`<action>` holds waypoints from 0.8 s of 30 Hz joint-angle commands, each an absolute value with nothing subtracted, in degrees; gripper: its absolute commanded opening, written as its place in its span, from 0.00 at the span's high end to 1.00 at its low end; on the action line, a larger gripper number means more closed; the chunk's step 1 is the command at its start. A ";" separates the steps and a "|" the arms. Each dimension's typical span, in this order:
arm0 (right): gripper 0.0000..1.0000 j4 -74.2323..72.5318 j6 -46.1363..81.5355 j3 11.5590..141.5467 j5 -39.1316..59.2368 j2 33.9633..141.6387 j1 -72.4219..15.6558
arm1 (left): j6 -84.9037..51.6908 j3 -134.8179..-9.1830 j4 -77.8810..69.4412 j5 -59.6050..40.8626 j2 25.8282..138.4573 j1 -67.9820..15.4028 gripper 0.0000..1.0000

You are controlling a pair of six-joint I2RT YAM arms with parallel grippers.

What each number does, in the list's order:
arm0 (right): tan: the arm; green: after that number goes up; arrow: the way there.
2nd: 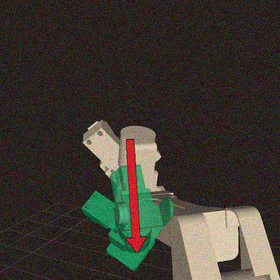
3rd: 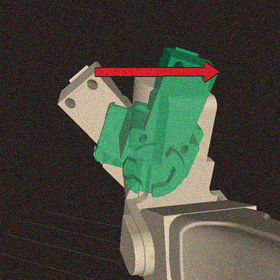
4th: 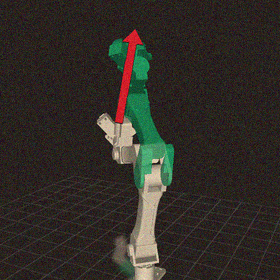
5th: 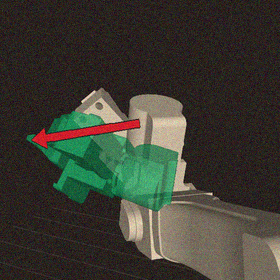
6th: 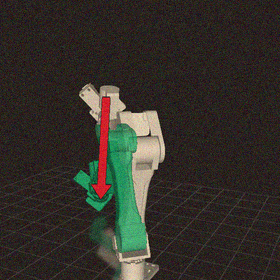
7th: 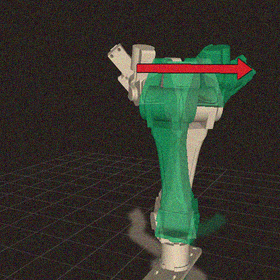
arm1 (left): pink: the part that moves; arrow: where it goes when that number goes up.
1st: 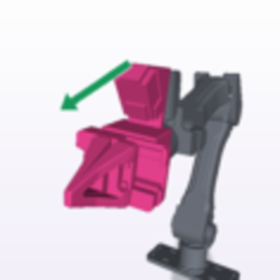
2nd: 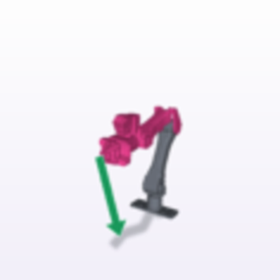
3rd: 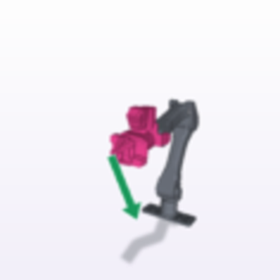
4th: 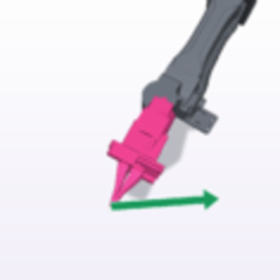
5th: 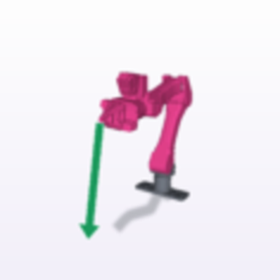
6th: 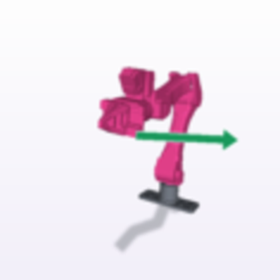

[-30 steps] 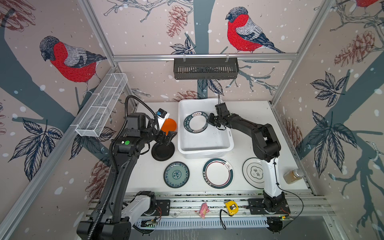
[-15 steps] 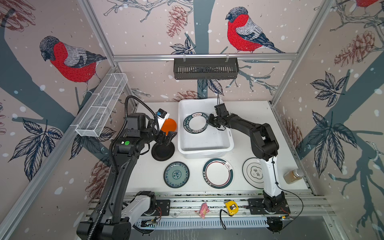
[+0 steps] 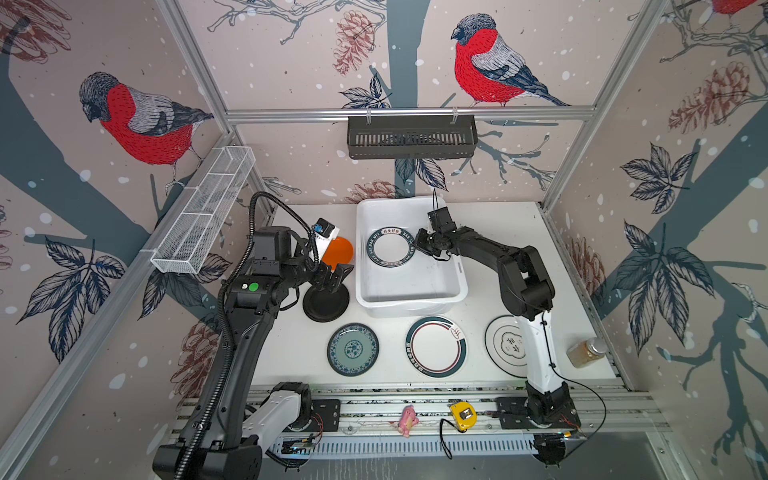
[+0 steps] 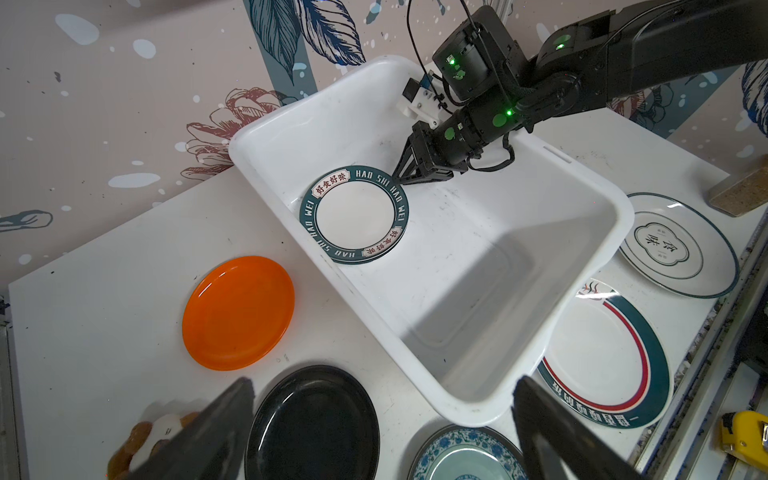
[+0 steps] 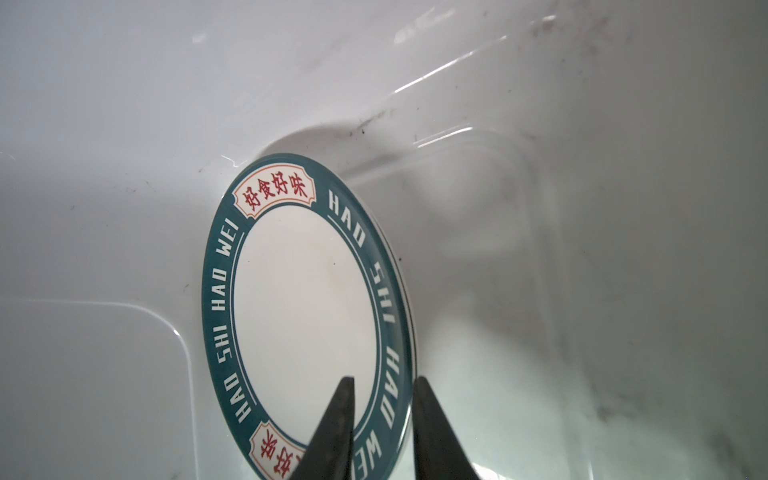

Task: Place the plates into the plastic bin on the countertop
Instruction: 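Lower the plate onto the plate in the bin and open the right gripper, then raise the right gripper out of the bin and move it toward the emblem plate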

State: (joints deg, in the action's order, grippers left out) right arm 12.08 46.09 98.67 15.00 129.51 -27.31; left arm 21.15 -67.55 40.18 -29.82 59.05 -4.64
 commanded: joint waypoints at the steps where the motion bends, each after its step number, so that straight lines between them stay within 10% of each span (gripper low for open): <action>1: 0.72 14.03 44.57 99.74 13.72 129.82 -27.16 | 21.93 -67.94 40.53 -30.97 59.24 -4.66 0.04; 24: 0.59 17.92 39.05 97.47 4.52 109.51 -27.96 | 22.71 -70.05 41.59 -30.40 60.54 -4.71 0.03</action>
State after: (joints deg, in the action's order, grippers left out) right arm 18.00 40.99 99.77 7.62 113.86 -27.70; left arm 21.43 -69.43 40.42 -29.82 60.29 -4.64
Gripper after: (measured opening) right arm 0.407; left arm 0.967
